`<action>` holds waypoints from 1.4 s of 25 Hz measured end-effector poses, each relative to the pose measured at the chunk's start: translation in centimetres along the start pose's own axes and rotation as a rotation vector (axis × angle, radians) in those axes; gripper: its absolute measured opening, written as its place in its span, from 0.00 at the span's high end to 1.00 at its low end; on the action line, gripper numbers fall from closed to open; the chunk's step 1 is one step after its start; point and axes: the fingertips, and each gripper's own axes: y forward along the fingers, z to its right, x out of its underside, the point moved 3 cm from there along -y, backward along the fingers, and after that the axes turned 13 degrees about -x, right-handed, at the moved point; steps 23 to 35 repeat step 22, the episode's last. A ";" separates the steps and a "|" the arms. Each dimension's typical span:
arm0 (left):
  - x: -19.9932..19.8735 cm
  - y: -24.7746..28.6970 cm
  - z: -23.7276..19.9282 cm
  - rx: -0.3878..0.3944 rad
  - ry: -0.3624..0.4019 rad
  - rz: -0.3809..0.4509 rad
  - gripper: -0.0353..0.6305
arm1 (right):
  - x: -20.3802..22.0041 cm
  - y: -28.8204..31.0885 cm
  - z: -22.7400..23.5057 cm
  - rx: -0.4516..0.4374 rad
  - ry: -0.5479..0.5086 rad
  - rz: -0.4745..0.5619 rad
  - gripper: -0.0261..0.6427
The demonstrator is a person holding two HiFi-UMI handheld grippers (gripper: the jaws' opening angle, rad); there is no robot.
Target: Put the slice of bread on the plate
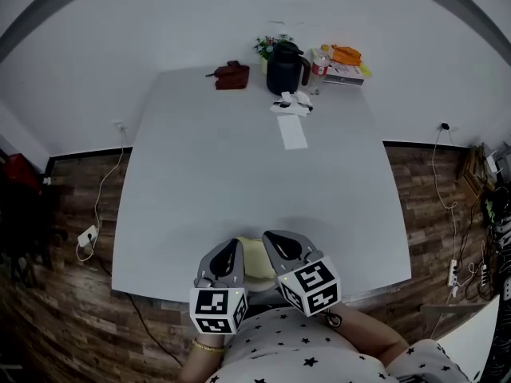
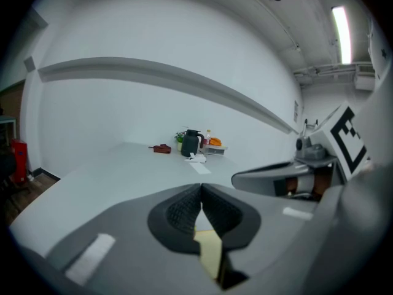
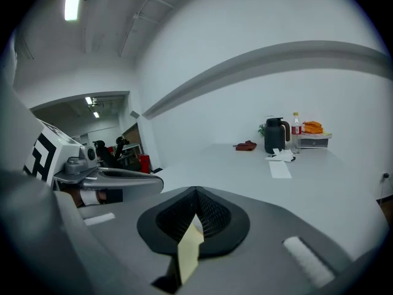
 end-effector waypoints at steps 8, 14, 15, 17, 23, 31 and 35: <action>0.0 0.4 0.4 0.008 0.009 -0.011 0.93 | -0.7 -0.3 -0.9 -0.006 -0.058 0.021 0.96; -0.3 0.4 0.8 0.015 0.010 -0.005 0.93 | -0.8 -0.7 -1.1 -0.003 -0.077 0.030 0.96; -0.4 0.4 0.8 0.016 0.012 -0.005 0.93 | -0.8 -0.7 -1.1 -0.002 -0.077 0.028 0.96; -0.4 0.4 0.8 0.016 0.016 -0.004 0.93 | -0.8 -0.6 -1.2 -0.001 -0.079 0.032 0.96; -0.5 0.3 0.7 0.024 0.000 -0.002 0.94 | -0.9 -0.6 -1.2 0.002 -0.083 0.042 0.96; -0.5 0.3 0.7 0.024 0.000 -0.002 0.94 | -0.9 -0.6 -1.2 0.002 -0.083 0.042 0.96; -0.5 0.3 0.7 0.024 0.000 -0.002 0.94 | -0.9 -0.6 -1.2 0.002 -0.083 0.042 0.96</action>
